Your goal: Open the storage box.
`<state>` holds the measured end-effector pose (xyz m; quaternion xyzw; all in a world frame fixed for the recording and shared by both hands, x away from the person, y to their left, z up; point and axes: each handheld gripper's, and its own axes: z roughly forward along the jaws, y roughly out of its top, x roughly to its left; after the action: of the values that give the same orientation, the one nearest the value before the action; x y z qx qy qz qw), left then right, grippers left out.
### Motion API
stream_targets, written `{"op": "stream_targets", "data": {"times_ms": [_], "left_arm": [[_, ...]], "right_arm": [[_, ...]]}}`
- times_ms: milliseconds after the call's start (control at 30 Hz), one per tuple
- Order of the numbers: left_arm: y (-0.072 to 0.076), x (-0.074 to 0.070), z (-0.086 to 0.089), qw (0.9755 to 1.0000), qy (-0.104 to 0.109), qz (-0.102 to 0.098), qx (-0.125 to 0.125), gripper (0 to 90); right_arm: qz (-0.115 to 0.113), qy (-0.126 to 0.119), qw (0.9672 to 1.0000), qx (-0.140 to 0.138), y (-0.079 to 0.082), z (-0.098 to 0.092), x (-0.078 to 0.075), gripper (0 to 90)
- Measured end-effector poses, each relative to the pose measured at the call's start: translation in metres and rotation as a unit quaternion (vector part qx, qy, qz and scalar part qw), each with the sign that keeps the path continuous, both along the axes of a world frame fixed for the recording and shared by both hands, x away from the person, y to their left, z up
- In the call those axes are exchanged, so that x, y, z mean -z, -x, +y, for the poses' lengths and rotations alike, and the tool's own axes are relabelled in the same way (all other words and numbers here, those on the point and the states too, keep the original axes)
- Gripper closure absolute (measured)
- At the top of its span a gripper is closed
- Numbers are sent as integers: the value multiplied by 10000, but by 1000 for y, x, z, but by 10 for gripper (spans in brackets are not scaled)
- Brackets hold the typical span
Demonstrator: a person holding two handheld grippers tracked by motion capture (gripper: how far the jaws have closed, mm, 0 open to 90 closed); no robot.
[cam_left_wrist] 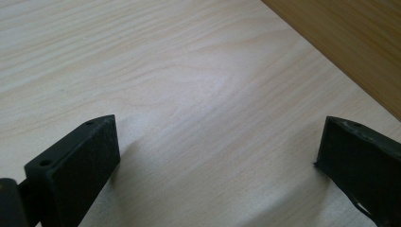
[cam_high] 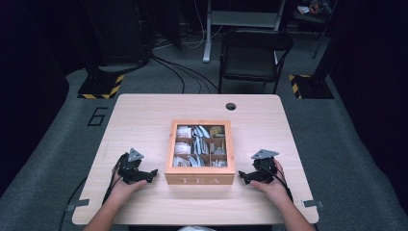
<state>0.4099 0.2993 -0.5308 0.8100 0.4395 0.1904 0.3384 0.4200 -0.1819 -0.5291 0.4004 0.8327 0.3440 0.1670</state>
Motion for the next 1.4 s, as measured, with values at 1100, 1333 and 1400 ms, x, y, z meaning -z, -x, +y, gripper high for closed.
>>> {"op": "stream_targets", "data": {"times_ms": [1100, 1333, 1400], "left_arm": [[5, -10, 1, 9995, 166, 67, 249, 246], [12, -25, -2, 9982, 436, 256, 311, 332], [15, -29, -4, 9981, 475, 165, 363, 344]], "right_arm": [[-105, -76, 9999, -107, 9, -2, -4, 227], [-38, -142, 9998, -94, 11, -6, -7, 333], [7, -152, 9999, -59, 11, -6, -8, 332]]}}
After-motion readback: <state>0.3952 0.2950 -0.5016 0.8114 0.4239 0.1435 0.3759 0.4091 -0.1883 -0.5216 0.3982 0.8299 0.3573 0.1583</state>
